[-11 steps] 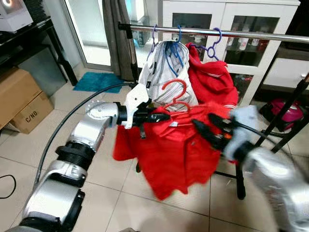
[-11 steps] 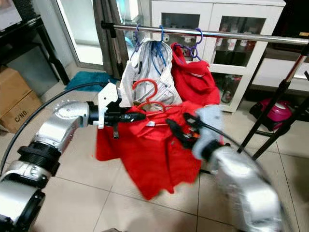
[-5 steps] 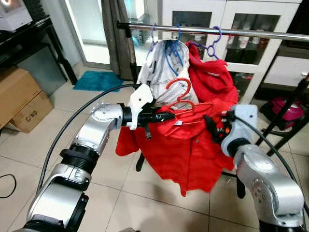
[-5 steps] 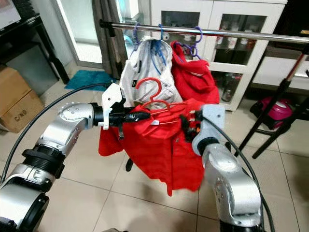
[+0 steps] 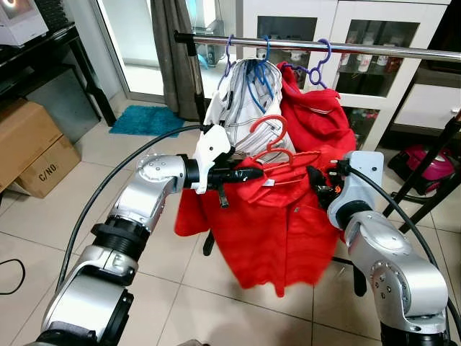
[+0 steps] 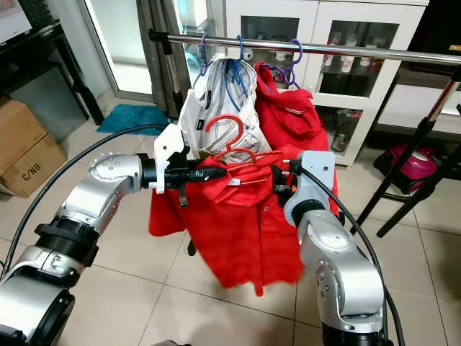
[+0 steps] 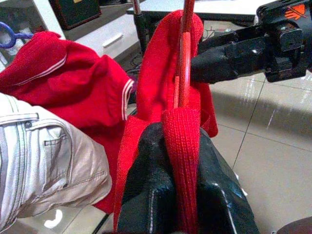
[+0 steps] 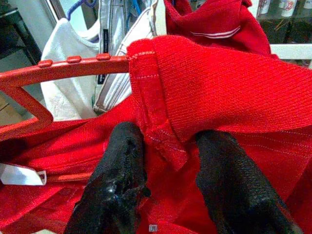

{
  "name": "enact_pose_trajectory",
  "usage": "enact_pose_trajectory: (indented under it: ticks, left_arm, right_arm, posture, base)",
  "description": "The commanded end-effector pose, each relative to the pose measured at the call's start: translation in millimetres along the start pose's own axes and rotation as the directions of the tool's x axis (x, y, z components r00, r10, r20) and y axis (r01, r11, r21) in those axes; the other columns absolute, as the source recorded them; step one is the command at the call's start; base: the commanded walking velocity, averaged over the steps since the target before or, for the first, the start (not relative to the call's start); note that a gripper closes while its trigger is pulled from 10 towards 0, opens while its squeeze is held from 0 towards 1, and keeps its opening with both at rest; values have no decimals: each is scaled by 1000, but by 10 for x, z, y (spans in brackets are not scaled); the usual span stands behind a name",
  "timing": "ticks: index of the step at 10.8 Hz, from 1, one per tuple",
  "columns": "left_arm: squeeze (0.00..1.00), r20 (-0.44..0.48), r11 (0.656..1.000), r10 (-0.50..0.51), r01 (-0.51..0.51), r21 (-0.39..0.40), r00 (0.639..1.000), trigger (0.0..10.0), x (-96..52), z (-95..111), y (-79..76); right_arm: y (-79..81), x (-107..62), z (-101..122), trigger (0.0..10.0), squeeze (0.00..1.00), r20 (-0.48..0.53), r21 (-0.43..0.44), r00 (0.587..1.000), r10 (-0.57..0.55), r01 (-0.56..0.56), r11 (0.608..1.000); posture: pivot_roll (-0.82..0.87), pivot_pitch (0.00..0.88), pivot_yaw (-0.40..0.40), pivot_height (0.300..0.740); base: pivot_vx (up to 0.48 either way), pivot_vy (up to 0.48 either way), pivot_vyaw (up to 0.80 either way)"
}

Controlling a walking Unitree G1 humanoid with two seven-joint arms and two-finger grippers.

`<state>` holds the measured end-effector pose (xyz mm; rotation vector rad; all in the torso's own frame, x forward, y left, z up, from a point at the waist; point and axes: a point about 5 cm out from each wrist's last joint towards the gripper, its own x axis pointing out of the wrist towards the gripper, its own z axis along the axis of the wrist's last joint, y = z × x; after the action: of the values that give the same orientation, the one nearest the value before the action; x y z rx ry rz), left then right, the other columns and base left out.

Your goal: Hang hanger

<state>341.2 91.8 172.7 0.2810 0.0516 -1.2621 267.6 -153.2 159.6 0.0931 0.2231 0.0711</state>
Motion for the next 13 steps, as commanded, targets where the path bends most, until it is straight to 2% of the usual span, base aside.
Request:
enact_pose_trajectory:
  ticks: [1,4,6,7,10,13]
  left_arm:
    - [0,29,1000,10,-11,14,1000,0,-19,64,10]
    - [0,-11,999,43,-42,21,999,0,-31,20,35]
    - [0,-133,998,63,-62,17,989,0,-52,-137,55]
    - [0,-167,998,61,-61,5,984,0,-47,-197,39]
    - [0,-195,997,69,-72,-8,978,0,30,-246,26]
    - [0,-204,990,137,-140,-4,969,0,43,-234,126]
  right_arm:
    - [28,7,14,0,0,3,5,1000,11,-11,1000]
    - [26,-1,16,0,0,8,4,1000,15,-15,1000]
    - [41,-15,76,0,0,48,-1,998,41,-41,999]
    - [76,-18,80,0,0,47,-9,996,70,-70,998]
    - [239,-40,68,0,0,42,-39,983,181,-180,983]
    - [344,-81,12,0,0,-3,-99,963,270,-269,958]
  posture:
    - [-227,0,98,740]
    - [-229,0,98,740]
    - [-231,0,100,740]
    - [-231,0,101,740]
    - [-232,0,103,740]
    - [-234,0,114,740]
  base:
    - [0,0,0]
    - [0,0,0]
    - [0,0,0]
    - [0,0,0]
    - [0,0,0]
    - [0,0,0]
